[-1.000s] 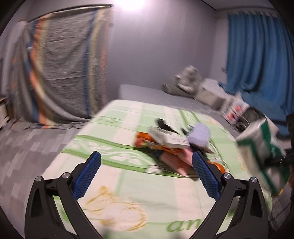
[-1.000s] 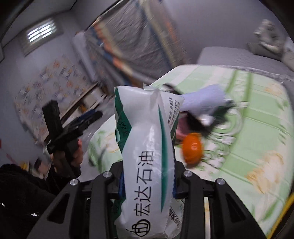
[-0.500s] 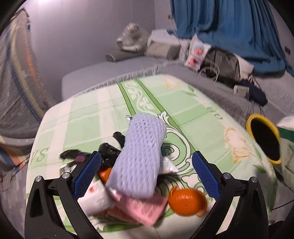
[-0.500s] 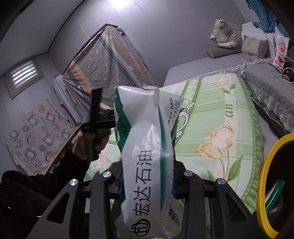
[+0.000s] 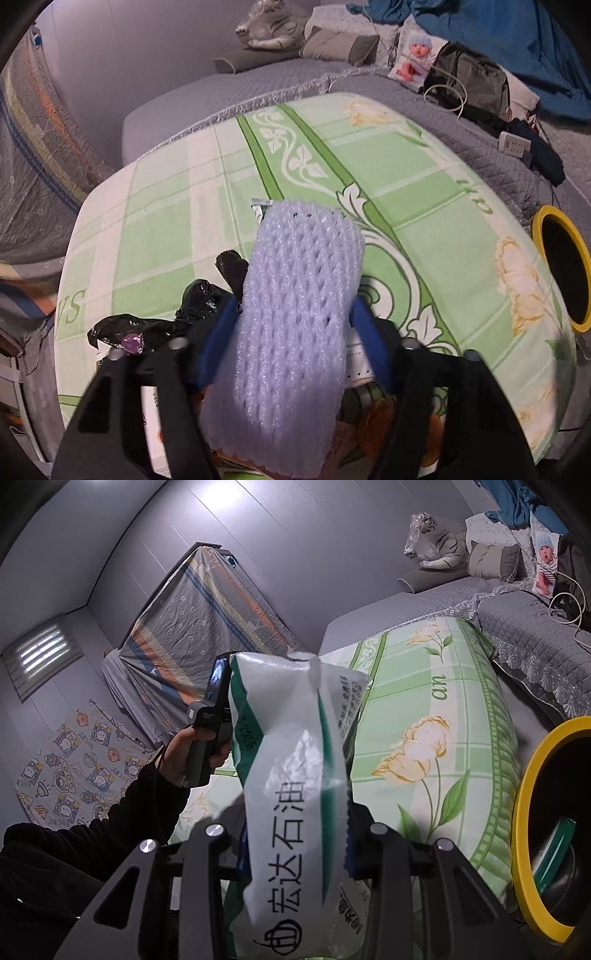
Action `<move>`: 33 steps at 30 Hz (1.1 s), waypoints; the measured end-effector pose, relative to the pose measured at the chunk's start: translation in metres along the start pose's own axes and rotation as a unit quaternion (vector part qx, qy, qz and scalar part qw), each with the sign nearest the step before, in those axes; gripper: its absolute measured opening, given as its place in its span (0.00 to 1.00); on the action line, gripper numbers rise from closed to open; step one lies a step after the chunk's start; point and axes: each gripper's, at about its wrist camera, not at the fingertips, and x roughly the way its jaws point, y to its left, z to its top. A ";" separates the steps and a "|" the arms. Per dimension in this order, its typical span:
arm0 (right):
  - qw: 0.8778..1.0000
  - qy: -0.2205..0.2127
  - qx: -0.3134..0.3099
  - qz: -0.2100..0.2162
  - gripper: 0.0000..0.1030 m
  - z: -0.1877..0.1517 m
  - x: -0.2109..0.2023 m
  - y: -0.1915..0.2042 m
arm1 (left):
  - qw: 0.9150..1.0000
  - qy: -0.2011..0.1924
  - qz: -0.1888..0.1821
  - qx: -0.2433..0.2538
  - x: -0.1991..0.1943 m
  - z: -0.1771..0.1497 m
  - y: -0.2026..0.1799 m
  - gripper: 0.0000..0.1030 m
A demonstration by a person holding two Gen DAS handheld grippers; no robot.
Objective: Collect trash
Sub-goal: 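Grasp the lavender foam fruit net with the left gripper while the right gripper holds the bag, then carry both items to the bin and open both grippers over it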
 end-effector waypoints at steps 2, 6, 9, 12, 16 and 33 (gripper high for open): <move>1.000 -0.002 0.002 -0.001 0.33 -0.001 0.000 0.000 | 1.000 0.005 0.002 -0.002 0.002 -0.002 0.001 0.36; 1.000 -0.001 0.003 -0.003 0.33 -0.003 0.000 0.001 | 1.000 -0.006 -0.002 -0.022 -0.005 -0.002 0.011 0.24; 1.000 -0.003 0.004 -0.004 0.33 -0.004 0.000 0.003 | 0.999 -0.032 -0.014 -0.040 -0.024 -0.003 0.018 0.23; 1.000 -0.007 0.007 -0.002 0.33 -0.003 0.000 0.005 | 0.994 -0.079 -0.036 -0.062 -0.058 -0.009 0.024 0.23; 1.000 -0.011 0.014 0.004 0.34 -0.001 0.003 0.007 | 0.986 -0.144 -0.038 -0.069 -0.105 -0.030 0.016 0.23; 1.000 0.002 0.006 0.013 0.34 0.001 0.027 0.029 | 0.969 -0.236 -0.038 -0.068 -0.173 -0.134 -0.039 0.23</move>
